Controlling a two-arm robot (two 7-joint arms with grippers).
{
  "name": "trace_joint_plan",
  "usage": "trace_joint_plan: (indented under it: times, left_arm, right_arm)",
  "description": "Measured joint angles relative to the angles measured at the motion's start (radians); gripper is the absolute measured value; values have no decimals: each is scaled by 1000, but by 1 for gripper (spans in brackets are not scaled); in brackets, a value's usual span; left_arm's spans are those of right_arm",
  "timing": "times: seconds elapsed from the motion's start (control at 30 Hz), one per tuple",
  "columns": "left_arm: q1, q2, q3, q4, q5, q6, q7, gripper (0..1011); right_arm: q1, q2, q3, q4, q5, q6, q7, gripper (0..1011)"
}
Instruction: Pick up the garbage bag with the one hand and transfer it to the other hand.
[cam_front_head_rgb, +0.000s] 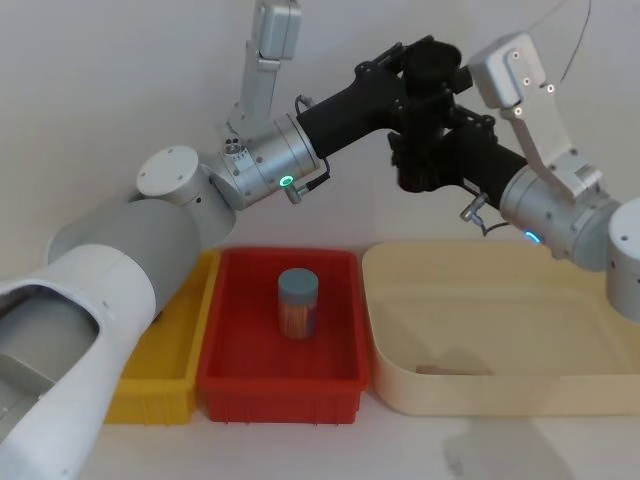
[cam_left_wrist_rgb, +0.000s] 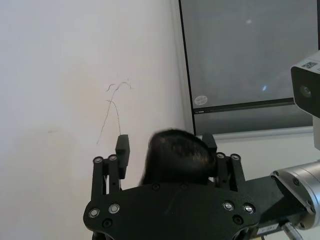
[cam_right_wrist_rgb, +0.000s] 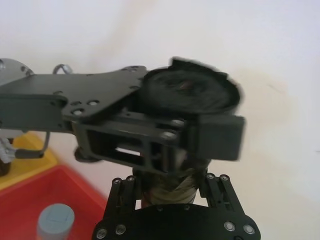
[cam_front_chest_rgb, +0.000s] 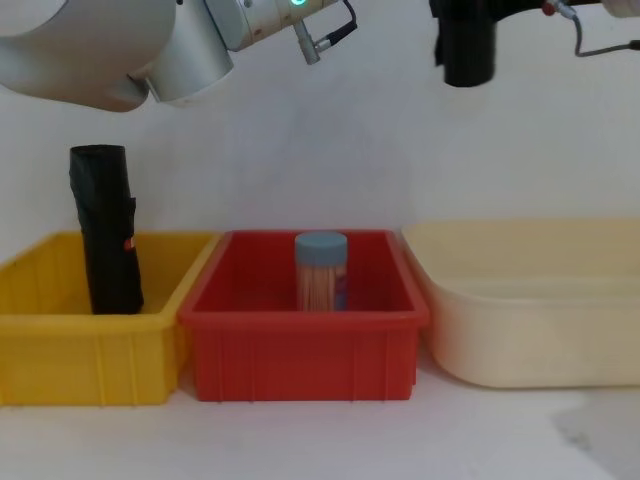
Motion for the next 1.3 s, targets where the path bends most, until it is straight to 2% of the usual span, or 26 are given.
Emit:
trace_joint_plan:
  times: [0.07, 0.23, 0.83, 1.3]
  left_arm:
    - [0, 0, 0, 0, 0, 0, 0, 909]
    - [0, 0, 0, 0, 0, 0, 0, 1003]
    - [0, 0, 0, 0, 0, 0, 0, 1003]
    - [0, 0, 0, 0, 0, 0, 0, 1003]
  right_arm:
    - [-4, 4, 5, -4, -1, 1, -3, 598]
    - [-23, 21, 29, -23, -7, 10, -22, 598]
    - [-103, 65, 136, -93, -55, 51, -153, 608]
    - [-155, 81, 230, -124, -102, 75, -280, 975]
